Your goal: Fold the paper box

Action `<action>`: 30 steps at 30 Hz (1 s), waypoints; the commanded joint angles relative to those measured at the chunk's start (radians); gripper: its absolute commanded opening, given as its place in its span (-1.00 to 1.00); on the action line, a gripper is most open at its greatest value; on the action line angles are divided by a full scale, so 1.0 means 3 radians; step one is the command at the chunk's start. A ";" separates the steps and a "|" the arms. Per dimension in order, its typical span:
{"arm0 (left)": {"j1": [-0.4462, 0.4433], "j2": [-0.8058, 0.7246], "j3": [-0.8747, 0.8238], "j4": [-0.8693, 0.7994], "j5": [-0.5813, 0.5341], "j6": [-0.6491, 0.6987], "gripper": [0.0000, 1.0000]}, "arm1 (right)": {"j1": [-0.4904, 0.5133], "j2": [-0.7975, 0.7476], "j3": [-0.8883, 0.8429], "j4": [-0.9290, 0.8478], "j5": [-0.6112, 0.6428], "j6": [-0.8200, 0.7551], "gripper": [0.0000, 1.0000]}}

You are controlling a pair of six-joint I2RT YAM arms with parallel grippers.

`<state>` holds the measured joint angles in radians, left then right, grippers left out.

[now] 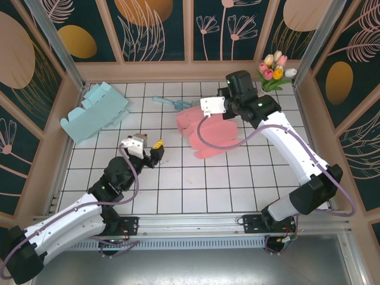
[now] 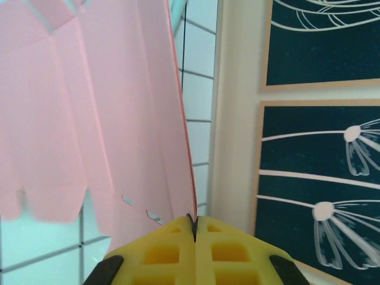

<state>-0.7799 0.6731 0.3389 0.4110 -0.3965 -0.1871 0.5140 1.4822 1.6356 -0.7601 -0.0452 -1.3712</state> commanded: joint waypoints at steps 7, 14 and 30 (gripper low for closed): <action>0.0253 0.0140 0.0159 0.0042 -0.0272 -0.0456 0.38 | -0.0082 0.0346 0.0074 -0.0829 -0.0799 0.0639 -1.00; 0.0585 0.0325 0.0225 0.0193 0.0038 -0.0511 0.38 | -0.0197 0.0698 0.0352 -0.0755 -0.0833 0.0644 -1.00; 0.1286 0.1962 0.0947 0.0644 0.1216 -0.0380 0.40 | -0.0765 0.1550 0.0587 -0.0743 -0.1032 0.0252 -1.00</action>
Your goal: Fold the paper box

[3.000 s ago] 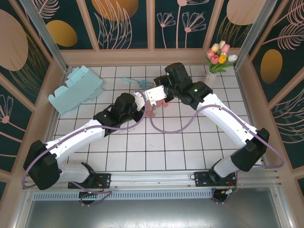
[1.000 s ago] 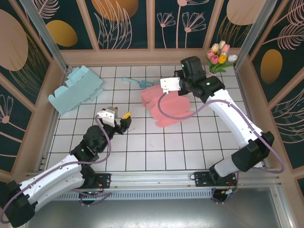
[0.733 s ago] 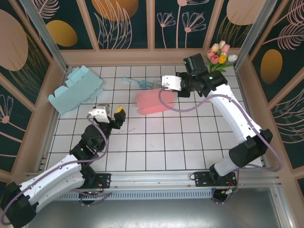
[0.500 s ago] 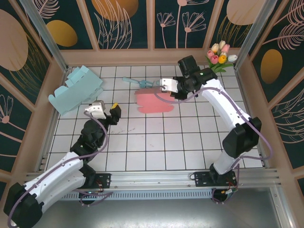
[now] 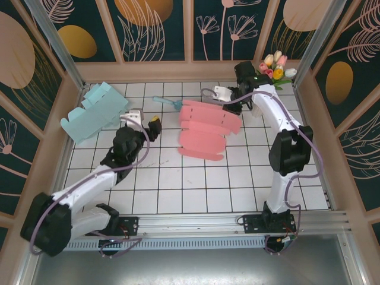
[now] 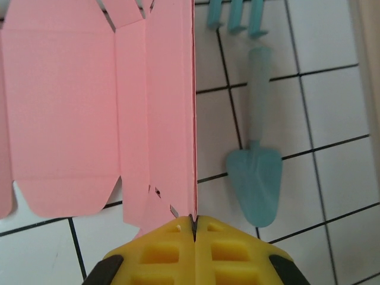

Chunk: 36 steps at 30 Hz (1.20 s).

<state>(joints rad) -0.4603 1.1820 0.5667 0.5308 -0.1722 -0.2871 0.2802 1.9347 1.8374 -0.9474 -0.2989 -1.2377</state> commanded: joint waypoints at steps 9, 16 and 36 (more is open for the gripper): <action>0.0409 0.1434 0.0919 0.0593 0.1360 0.0130 0.40 | 0.0014 0.0289 0.0082 -0.0025 -0.0374 -0.0318 -1.00; 0.0408 0.2142 0.1332 0.0574 0.1768 0.0329 0.35 | -0.0057 0.0602 0.0283 0.0025 -0.0411 -0.0457 -1.00; 0.0185 0.2700 0.2053 0.0126 0.2105 0.0313 0.24 | -0.0185 0.0584 0.0130 0.0332 -0.0592 -0.0353 -1.00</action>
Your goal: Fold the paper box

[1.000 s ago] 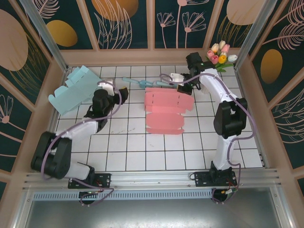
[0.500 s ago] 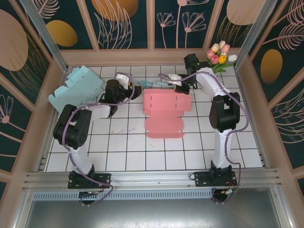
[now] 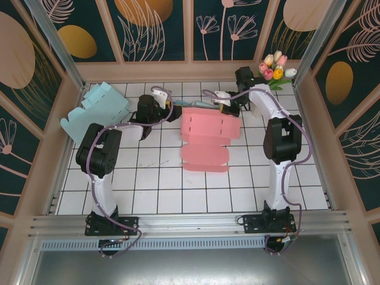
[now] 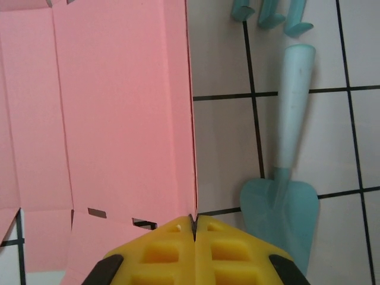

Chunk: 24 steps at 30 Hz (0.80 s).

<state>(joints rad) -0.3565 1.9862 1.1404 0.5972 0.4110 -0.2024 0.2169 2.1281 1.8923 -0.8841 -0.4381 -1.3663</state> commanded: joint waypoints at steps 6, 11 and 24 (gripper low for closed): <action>-0.0398 0.0011 0.0298 -0.0223 0.0210 0.0061 0.20 | 0.0028 -0.0119 -0.0137 0.0231 -0.0142 0.0216 -1.00; -0.0512 0.0063 0.0406 -0.0274 0.0246 0.0033 0.20 | 0.0064 -0.0227 -0.0285 0.0325 -0.0194 0.0236 -1.00; -0.0511 -0.0515 -0.0329 -0.0083 -0.0079 -0.0011 0.27 | 0.0087 -0.0740 -0.0902 0.0696 -0.0193 0.0221 -1.00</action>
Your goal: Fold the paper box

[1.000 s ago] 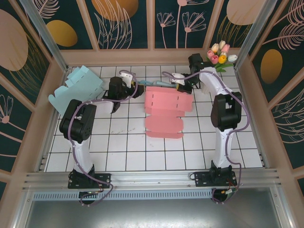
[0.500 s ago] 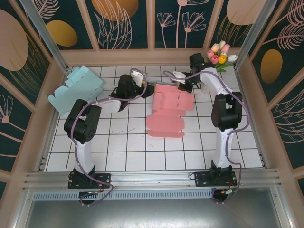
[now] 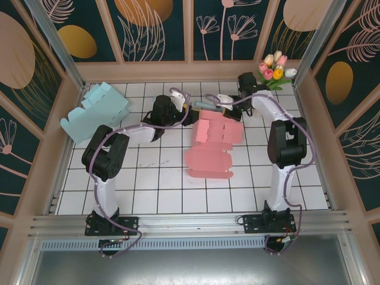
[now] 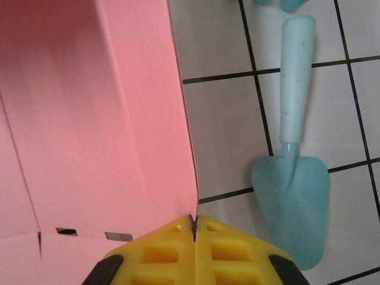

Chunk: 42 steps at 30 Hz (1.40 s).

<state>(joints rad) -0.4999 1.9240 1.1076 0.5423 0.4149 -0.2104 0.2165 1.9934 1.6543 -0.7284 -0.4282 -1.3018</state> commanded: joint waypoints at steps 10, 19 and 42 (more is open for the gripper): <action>-0.0031 -0.1042 -0.1121 0.0588 -0.0044 -0.0125 0.40 | 0.0303 -0.0785 -0.0526 0.0377 -0.0022 0.0064 -1.00; -0.0034 -0.1686 -0.1496 0.0643 -0.0182 -0.0227 0.51 | 0.0536 -0.0874 -0.0626 0.0394 0.0359 0.0156 -1.00; -0.0030 -0.1012 -0.1032 0.0182 -0.0458 0.0216 0.09 | 0.0561 -0.0971 -0.0733 0.0426 0.0255 0.0059 -1.00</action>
<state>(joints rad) -0.5045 1.5875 0.7486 0.5949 0.2489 -0.2031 0.3779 1.7519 1.4471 -0.6048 -0.3153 -1.2751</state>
